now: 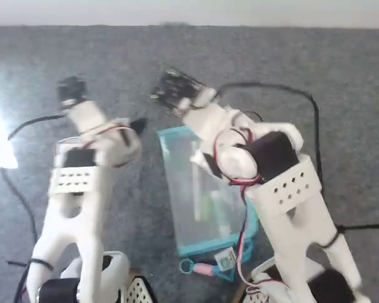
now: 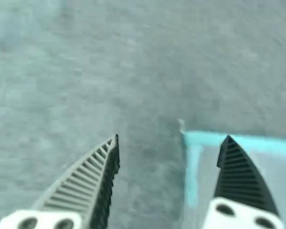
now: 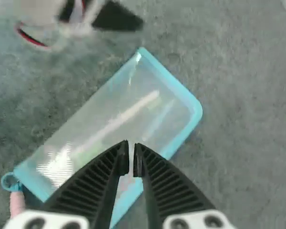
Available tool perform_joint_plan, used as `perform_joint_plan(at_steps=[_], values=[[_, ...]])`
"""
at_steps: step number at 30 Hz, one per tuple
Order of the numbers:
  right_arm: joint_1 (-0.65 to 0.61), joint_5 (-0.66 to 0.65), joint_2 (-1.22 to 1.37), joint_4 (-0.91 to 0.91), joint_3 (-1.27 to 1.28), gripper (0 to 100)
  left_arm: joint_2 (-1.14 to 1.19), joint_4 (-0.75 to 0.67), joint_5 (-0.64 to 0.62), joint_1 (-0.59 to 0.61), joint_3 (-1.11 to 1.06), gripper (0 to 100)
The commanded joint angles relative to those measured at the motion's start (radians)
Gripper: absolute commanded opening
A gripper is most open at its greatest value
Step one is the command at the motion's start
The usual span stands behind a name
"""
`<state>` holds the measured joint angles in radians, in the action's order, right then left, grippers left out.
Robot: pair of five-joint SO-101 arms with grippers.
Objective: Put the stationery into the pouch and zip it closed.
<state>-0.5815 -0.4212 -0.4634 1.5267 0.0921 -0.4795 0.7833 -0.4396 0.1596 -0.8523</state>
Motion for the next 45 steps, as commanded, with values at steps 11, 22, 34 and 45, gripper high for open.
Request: perform_joint_plan(at_steps=[11, 22, 34, 45], values=[[0.042, 0.081, -0.269, -0.375, 0.842, 27.3, -0.043, 0.098, 0.078, 0.325, 0.031, 32], [0.041, 0.203, -0.150, -0.450, 0.844, 27.0, -0.049, -0.008, 0.078, 0.284, -0.096, 32], [0.047, 0.195, -0.125, -0.513, 0.841, 10.8, -0.043, -0.064, 0.080, 0.284, -0.116, 32], [0.048, 0.160, 0.116, -0.553, 0.598, 0.7, -0.048, -0.066, 0.080, 0.284, -0.125, 32]])
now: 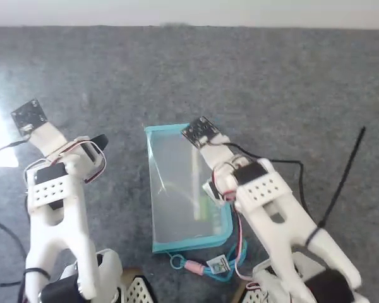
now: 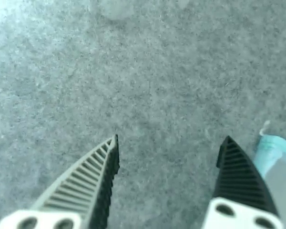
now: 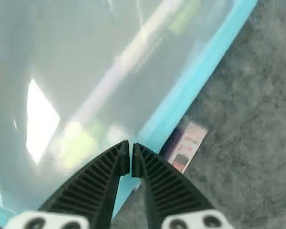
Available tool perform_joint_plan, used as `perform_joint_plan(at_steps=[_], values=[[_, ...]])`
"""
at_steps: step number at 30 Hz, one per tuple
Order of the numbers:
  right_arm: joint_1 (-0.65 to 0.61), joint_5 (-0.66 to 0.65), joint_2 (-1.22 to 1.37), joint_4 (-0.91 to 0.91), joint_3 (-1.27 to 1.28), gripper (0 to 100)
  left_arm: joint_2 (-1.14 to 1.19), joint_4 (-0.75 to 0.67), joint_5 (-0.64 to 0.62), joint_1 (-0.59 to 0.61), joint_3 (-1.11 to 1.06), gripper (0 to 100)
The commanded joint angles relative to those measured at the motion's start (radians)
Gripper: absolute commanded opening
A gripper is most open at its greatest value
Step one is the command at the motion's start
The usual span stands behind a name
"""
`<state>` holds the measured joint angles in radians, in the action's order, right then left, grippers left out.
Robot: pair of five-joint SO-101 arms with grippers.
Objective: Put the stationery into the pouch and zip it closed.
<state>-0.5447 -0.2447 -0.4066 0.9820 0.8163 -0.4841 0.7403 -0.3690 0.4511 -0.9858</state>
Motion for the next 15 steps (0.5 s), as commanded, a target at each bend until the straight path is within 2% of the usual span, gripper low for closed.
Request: perform_joint_plan(at_steps=[1, 6, 10, 15], values=[[0.012, -0.017, 0.091, -0.008, -0.160, 0.7, -0.041, -0.023, 0.009, -0.008, 0.008, 32], [0.025, -0.025, 0.245, -0.010, -0.307, 0.7, -0.038, -0.023, 0.009, -0.009, 0.008, 32], [0.114, -0.014, 0.252, 0.093, -0.376, 1.1, -0.038, -0.023, 0.009, -0.009, 0.008, 32], [0.136, 0.150, 0.136, 0.160, -0.373, 15.8, -0.038, -0.052, 0.011, -0.041, -0.005, 32]])
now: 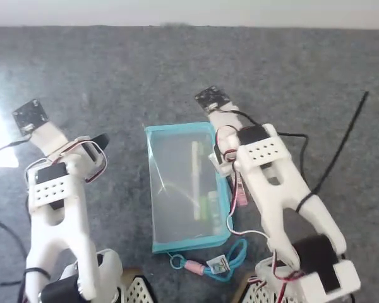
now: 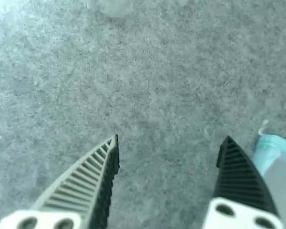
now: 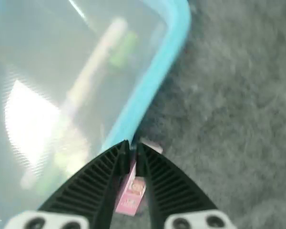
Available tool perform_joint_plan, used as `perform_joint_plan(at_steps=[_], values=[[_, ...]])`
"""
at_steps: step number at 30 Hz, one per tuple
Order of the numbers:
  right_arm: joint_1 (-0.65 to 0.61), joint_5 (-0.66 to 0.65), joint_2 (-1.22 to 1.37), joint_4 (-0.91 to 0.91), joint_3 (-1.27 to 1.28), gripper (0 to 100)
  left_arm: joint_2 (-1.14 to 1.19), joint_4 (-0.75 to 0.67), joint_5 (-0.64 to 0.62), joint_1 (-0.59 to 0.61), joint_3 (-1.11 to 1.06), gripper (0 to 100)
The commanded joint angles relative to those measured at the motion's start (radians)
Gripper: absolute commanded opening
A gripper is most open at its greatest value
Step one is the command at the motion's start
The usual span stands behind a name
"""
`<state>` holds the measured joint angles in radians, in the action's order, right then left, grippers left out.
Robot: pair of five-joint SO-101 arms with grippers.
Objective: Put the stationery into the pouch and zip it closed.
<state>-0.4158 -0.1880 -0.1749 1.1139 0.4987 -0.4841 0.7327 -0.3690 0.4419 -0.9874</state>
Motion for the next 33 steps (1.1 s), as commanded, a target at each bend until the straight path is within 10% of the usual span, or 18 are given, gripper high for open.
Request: perform_joint_plan(at_steps=[1, 9, 22, 33], values=[[-0.007, 0.120, -0.099, 0.030, -0.055, 18.8, -0.040, -0.054, 0.011, -0.040, -0.012, 32], [-0.160, 0.143, -0.018, 0.051, -0.055, 22.0, -0.044, -0.063, 0.064, -0.043, -0.024, 32], [-0.311, -0.278, -0.733, 0.358, 0.334, 18.4, -0.037, -0.121, 0.064, -0.044, -0.039, 32], [-0.311, -0.554, -0.651, 0.478, 0.414, 18.3, -0.037, -0.149, 0.064, -0.044, -0.058, 32]])
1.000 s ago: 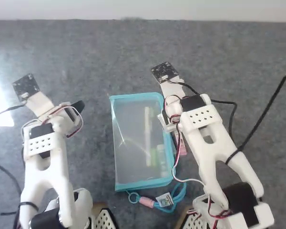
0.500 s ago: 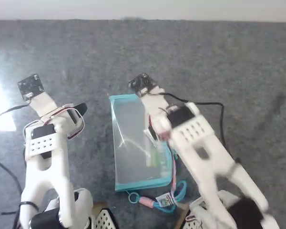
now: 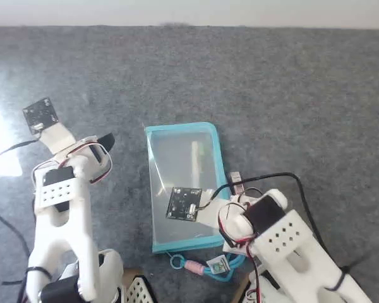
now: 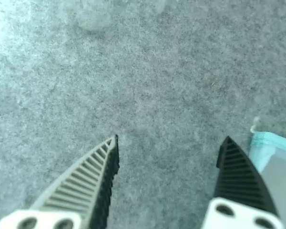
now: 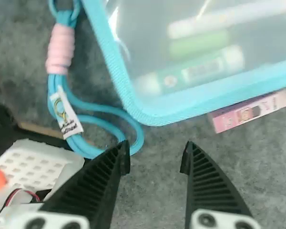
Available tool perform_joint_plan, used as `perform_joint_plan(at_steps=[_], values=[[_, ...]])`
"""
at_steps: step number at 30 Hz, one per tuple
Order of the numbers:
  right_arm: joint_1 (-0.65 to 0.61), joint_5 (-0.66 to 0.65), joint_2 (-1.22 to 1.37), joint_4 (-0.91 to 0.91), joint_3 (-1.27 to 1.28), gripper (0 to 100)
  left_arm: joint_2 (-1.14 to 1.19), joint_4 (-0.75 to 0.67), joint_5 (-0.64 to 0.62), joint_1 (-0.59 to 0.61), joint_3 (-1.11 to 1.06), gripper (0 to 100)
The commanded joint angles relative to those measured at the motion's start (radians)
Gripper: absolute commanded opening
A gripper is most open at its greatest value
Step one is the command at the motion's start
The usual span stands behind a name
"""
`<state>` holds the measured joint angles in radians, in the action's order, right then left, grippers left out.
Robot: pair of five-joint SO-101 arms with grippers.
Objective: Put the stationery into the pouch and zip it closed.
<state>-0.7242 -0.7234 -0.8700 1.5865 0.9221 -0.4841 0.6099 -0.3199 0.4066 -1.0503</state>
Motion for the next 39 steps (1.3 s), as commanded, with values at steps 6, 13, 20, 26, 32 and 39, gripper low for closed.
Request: perform_joint_plan(at_steps=[6, 13, 20, 26, 32, 39], values=[[-0.001, 0.003, 0.222, -0.107, 0.034, 18.3, -0.037, -0.025, 0.015, -0.009, 0.005, 32], [-0.001, 0.118, 0.323, -0.305, 0.034, 18.6, -0.037, -0.023, 0.015, -0.009, 0.004, 32], [0.068, 0.121, 0.331, -0.341, 0.002, 18.7, -0.037, -0.023, 0.015, -0.009, 0.004, 32], [0.179, 0.192, 0.332, -0.363, -0.086, 18.7, -0.037, -0.023, 0.015, -0.009, 0.004, 32], [0.188, 0.269, 0.426, -0.423, -0.180, 18.7, -0.037, -0.023, 0.015, -0.008, 0.004, 32], [0.346, 0.311, 0.794, -0.352, -0.595, 18.6, -0.037, -0.023, 0.015, -0.006, 0.004, 32]])
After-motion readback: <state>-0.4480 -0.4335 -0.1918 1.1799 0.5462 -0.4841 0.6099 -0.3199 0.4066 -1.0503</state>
